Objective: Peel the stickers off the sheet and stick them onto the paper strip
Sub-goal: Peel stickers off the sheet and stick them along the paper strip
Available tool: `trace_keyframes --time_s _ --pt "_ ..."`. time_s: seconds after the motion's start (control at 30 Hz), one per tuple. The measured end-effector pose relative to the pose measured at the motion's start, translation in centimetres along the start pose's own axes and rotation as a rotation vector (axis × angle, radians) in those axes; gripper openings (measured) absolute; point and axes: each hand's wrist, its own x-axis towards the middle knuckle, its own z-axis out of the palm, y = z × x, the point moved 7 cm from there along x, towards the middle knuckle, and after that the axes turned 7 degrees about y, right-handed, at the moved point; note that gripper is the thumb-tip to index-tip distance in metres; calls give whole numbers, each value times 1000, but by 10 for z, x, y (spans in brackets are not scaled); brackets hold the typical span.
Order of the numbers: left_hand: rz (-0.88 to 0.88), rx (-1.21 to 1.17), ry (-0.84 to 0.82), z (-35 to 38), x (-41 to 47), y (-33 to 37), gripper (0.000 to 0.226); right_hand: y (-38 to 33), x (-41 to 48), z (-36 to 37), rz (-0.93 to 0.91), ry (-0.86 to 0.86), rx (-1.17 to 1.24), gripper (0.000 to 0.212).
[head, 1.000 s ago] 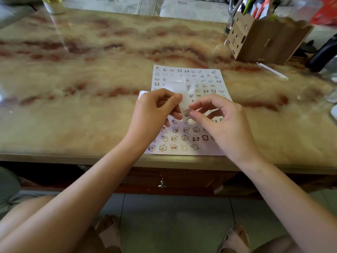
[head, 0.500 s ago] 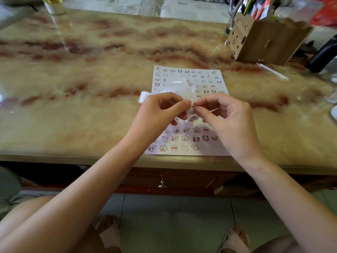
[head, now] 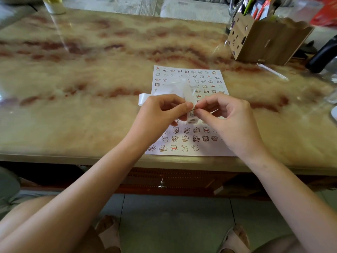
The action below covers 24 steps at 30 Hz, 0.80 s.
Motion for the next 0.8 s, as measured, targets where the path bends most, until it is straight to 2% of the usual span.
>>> trace_keyframes --time_s 0.17,0.4,0.53,0.6,0.7,0.8 --pt "-25 -6 -5 2 0 -3 11 5 0 1 38 -38 -21 7" --pt "-89 -36 -4 -1 1 -9 13 -5 -5 5 -135 -73 -180 4" --pt "-106 -26 33 -4 3 -12 14 -9 -8 2 -140 -97 -115 5" --pt "-106 -1 53 -6 4 -13 14 -9 -8 -3 -66 -114 -29 7" --pt "-111 29 69 -6 4 -16 14 2 -7 -8 164 -192 101 10" --pt "-114 65 62 -4 3 -17 16 20 -12 -11 393 -278 78 5"
